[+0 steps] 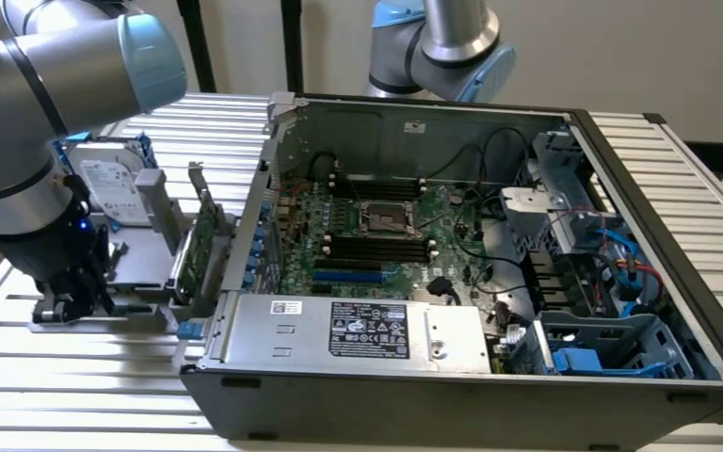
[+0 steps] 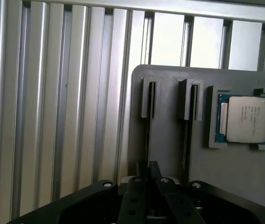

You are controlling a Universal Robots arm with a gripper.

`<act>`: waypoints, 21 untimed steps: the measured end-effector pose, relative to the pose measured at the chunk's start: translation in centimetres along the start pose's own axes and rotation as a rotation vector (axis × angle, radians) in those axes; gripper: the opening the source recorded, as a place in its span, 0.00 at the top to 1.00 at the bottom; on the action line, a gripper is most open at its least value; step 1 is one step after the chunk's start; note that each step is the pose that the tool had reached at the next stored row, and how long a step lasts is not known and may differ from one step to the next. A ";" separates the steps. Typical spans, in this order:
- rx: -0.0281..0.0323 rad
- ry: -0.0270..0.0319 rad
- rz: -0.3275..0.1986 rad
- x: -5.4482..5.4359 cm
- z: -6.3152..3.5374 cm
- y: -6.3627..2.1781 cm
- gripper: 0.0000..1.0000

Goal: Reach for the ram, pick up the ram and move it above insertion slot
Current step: 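Pick up the ram and move it above insertion slot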

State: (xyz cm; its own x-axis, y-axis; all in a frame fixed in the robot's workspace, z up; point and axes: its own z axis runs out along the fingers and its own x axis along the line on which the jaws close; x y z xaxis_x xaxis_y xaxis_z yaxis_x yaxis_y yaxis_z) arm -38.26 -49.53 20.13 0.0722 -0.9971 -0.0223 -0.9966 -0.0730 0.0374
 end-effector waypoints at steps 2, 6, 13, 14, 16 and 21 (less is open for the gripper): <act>0.0002 -0.0001 0.000 0.0 -0.27 0.01 0.86; 0.0001 -0.0001 0.002 0.0 -1.18 0.04 0.86; 0.0001 -0.0005 0.003 -0.1 -4.22 -0.16 0.86; 0.0001 -0.0006 0.003 -0.1 -4.68 -0.26 0.86; 0.0001 -0.0005 0.003 -0.1 -5.63 -0.49 0.86; 0.0000 -0.0005 0.003 -0.1 -7.92 -1.39 0.86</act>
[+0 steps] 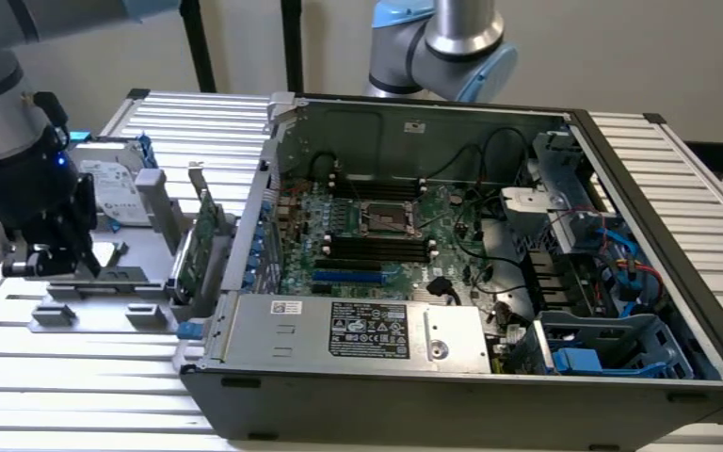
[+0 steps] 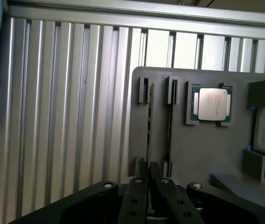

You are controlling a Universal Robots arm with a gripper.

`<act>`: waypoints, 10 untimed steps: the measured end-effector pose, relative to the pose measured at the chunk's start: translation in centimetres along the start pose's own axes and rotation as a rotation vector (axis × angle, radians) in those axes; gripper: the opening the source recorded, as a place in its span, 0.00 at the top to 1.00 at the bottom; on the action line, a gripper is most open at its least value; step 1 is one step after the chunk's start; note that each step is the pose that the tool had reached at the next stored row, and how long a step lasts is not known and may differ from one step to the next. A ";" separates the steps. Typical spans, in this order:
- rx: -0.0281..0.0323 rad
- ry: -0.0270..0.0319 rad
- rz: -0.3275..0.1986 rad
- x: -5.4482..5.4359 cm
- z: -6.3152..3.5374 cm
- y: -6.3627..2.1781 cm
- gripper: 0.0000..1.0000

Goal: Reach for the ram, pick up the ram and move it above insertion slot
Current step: 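Pick up the ram and move it above insertion slot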

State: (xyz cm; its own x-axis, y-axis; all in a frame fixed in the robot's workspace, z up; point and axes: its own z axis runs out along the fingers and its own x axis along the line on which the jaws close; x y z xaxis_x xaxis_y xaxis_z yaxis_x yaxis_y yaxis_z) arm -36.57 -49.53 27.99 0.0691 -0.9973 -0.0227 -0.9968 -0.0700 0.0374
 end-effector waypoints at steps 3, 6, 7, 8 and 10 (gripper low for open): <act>0.0004 -0.0003 0.000 0.0 -1.41 -0.93 0.86; 0.0000 -0.0001 0.000 0.1 -2.81 -2.08 0.86; 0.0002 -0.0003 0.000 0.1 -3.31 -2.55 0.86; 0.0000 -0.0002 0.000 0.1 -3.78 -2.98 0.86; -0.0002 -0.0001 0.000 0.2 -4.72 -3.84 0.86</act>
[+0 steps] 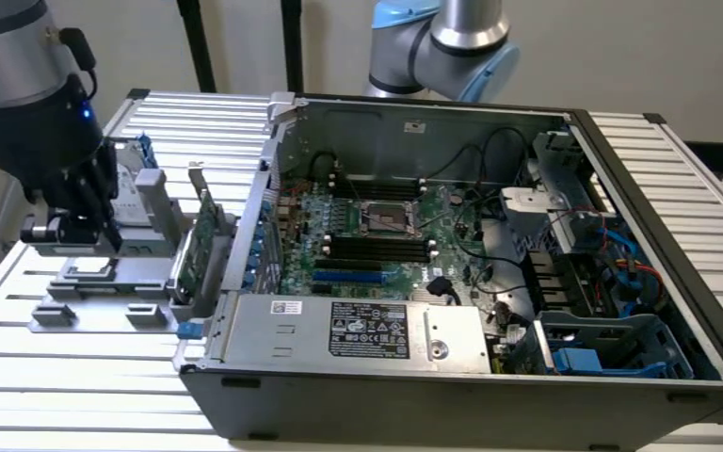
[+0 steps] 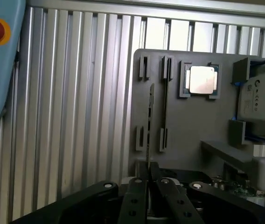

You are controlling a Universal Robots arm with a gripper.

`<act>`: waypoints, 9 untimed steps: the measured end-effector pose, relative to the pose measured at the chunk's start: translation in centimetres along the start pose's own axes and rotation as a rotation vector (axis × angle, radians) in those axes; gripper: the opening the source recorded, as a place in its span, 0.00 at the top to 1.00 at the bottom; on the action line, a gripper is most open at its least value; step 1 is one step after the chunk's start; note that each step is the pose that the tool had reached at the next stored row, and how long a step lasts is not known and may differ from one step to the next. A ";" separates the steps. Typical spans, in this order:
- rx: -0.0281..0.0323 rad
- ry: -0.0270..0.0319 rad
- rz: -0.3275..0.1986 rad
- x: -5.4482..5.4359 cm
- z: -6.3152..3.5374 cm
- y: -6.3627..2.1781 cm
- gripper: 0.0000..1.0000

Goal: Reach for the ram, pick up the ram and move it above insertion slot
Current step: 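Pick up the ram and move it above insertion slot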

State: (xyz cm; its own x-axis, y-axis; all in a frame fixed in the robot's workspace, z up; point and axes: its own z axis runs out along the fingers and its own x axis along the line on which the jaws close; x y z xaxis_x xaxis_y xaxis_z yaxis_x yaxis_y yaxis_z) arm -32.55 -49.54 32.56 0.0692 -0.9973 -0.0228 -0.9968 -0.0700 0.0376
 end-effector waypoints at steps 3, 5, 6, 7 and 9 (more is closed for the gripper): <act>0.0003 -0.0002 0.000 0.1 -1.39 -1.30 0.86; 0.0003 -0.0002 0.000 0.1 -2.32 -2.16 0.86; 0.0004 -0.0004 0.000 0.1 -2.82 -2.63 0.86; 0.0002 -0.0002 0.000 0.1 -3.30 -3.06 0.86; 0.0002 -0.0003 0.000 0.2 -4.23 -3.92 0.86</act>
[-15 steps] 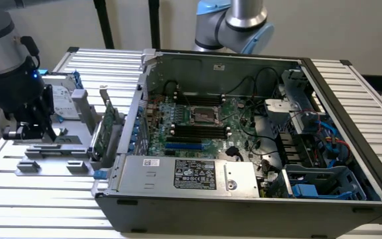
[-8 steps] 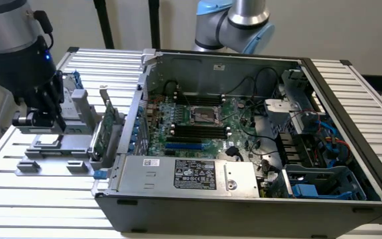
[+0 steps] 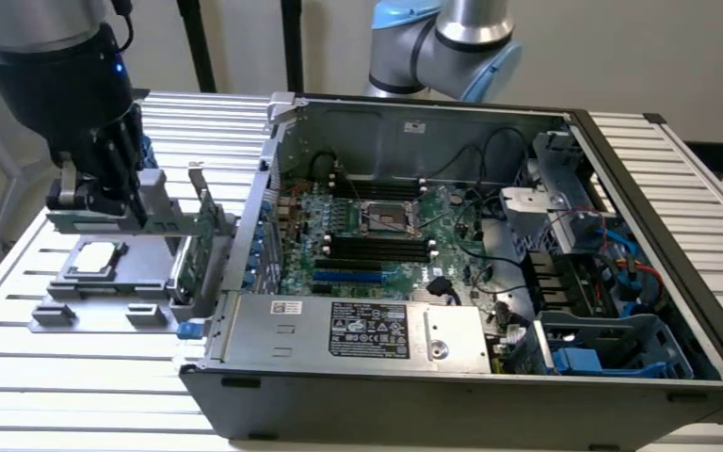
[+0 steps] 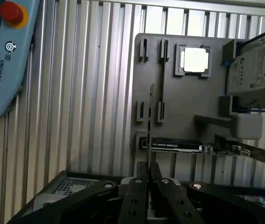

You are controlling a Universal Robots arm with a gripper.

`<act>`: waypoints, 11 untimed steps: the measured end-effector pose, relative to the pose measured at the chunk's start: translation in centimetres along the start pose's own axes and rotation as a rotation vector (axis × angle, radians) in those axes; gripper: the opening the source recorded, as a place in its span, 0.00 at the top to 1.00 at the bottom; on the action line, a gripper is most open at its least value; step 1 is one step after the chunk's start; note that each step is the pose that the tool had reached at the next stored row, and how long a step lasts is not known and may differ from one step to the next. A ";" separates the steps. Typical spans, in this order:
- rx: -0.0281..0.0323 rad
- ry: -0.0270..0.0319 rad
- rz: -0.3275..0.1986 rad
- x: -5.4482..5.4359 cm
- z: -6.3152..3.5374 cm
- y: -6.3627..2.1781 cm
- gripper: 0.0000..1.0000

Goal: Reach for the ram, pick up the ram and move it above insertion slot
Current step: 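Pick up the ram and move it above insertion slot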

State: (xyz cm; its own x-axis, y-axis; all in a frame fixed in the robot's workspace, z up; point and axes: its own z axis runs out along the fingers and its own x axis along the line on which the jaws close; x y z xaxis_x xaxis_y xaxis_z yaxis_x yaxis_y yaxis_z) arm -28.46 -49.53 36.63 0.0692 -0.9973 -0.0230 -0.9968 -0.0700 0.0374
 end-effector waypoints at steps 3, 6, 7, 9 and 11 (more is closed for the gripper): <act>0.0001 -0.0004 0.000 0.1 -1.29 -1.31 0.86; 0.0002 -0.0004 0.000 0.1 -2.55 -2.56 0.86; 0.0001 -0.0004 0.000 0.1 -2.94 -2.90 0.86; 0.0001 -0.0004 0.000 0.0 -3.59 -3.45 0.86; 0.0003 -0.0012 0.000 -0.1 -3.89 -3.96 0.86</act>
State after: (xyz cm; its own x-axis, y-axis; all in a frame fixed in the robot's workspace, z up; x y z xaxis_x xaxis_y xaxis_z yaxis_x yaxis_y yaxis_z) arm -24.37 -49.20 40.37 0.0691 -0.9973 -0.0243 -0.9969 -0.0700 0.0371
